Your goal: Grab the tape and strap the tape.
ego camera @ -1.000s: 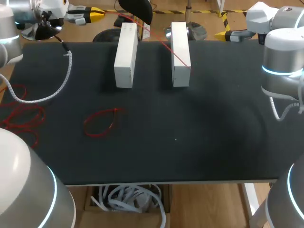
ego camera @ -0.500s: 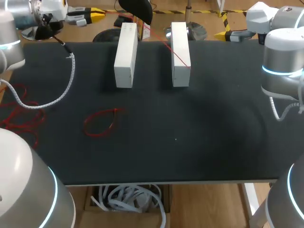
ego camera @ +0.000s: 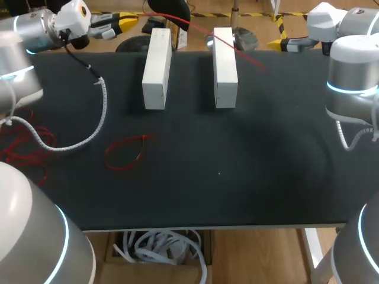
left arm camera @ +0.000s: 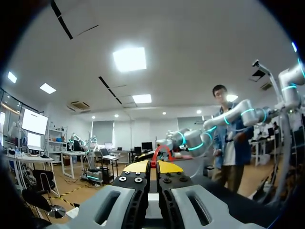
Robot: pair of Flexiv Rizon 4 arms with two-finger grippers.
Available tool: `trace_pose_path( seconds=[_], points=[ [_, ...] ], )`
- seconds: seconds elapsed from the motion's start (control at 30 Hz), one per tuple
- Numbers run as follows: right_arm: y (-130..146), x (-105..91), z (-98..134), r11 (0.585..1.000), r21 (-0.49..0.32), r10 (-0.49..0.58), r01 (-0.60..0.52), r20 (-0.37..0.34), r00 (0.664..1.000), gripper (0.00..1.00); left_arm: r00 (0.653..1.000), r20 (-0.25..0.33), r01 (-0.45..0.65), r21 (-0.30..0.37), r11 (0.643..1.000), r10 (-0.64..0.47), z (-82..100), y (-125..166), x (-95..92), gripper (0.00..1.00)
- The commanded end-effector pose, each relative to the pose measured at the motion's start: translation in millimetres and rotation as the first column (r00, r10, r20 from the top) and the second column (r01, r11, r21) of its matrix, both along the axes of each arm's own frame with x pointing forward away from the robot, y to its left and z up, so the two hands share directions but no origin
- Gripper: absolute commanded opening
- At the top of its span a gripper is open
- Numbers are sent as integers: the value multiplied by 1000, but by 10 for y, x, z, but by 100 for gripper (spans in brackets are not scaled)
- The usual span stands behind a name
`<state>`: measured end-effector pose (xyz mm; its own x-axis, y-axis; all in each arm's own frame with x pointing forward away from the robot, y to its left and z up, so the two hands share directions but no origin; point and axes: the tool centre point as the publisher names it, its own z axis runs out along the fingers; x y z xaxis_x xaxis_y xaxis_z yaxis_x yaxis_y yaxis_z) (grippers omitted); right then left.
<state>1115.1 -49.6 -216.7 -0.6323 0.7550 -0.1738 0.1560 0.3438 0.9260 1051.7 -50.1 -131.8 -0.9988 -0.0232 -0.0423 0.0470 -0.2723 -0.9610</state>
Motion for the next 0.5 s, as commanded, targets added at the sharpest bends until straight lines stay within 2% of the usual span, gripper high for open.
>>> trace_pose_path(
  seconds=[0.03,0.23,0.5],
  points=[
    [-2,-1,1,1000,0,0,0,-1,1000,100,992,-42,-115,6,993,115,114,64,-209,0],
    [-2,-1,1,1000,0,0,0,-1,1000,100,988,-67,-143,-41,989,140,184,70,-398,0],
    [-2,-1,1,1000,0,0,0,-1,1000,100,979,-99,-186,-64,981,179,246,42,-589,0]
  ],
)
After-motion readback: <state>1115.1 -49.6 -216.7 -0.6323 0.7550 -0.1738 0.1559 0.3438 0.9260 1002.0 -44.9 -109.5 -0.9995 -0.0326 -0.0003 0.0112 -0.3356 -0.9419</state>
